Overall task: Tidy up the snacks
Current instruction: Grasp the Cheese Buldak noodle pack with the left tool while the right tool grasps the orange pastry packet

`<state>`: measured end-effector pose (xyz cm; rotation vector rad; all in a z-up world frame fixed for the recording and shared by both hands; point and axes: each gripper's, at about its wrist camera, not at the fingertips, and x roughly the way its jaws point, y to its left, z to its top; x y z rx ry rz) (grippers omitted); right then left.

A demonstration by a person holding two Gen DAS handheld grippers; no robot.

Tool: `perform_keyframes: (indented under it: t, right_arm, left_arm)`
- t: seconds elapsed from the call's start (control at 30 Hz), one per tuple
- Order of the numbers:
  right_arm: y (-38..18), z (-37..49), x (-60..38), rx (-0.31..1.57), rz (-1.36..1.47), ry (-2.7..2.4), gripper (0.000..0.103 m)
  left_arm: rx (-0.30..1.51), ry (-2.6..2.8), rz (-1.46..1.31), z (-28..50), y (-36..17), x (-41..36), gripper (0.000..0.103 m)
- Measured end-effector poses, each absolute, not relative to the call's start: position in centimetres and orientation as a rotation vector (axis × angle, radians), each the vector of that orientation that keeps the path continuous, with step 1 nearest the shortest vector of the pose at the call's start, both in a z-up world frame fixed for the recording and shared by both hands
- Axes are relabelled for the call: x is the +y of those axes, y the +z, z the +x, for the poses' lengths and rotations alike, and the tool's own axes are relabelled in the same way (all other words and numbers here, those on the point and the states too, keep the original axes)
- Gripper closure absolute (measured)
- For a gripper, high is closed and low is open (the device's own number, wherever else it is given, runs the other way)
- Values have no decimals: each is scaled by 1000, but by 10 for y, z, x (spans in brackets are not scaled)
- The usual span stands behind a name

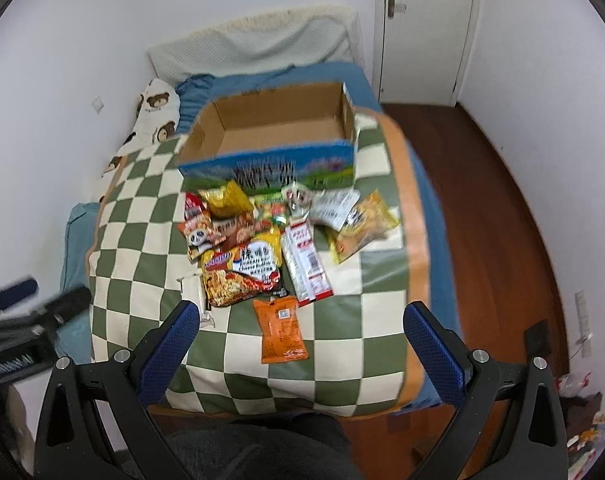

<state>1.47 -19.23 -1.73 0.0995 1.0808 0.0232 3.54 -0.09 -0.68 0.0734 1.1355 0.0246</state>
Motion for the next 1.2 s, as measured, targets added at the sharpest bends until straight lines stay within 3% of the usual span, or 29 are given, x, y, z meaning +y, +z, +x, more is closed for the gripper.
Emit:
perform_keyframes:
  t: [0.2,0.37,0.53,0.6,0.67,0.73,1.0,1.1,1.2]
  right_arm:
    - [-155,58,-179,1253,140,13,1]
    - [-264,74,-166,1362,187,17,9]
    - [-334,75,-150,1401,201,19,12]
    - [-343,72,-145,1385,160,2,14]
    - [-346,66,-143,1366,126,-15,27]
    - [-346,56,-149,1341,132,-15,33]
    - [-354,38,-181,1376,267,-79,37]
    - [-355,36,-186,1389,286,-96,37]
    - [-355,38,-196,1405,380,-121,38]
  left_arm:
    - [1137,13,440,80,-88,-12,0]
    - [1157,-104,689,108,-163,-27,0]
    - [1144,-231,869,130,-222,-41,0]
    - [1136,-314,922,137,-240,-49,0]
    - [1120,-402,971,141,-252,-59,0]
    - [1106,-471,1004,143,-258,-67,0]
    - [1204,-715,1076,149,-295,-108,1]
    - [1260,-746,1013,153,-303,-115,21]
    - [1262,-717,949,148,-303,-115,21]
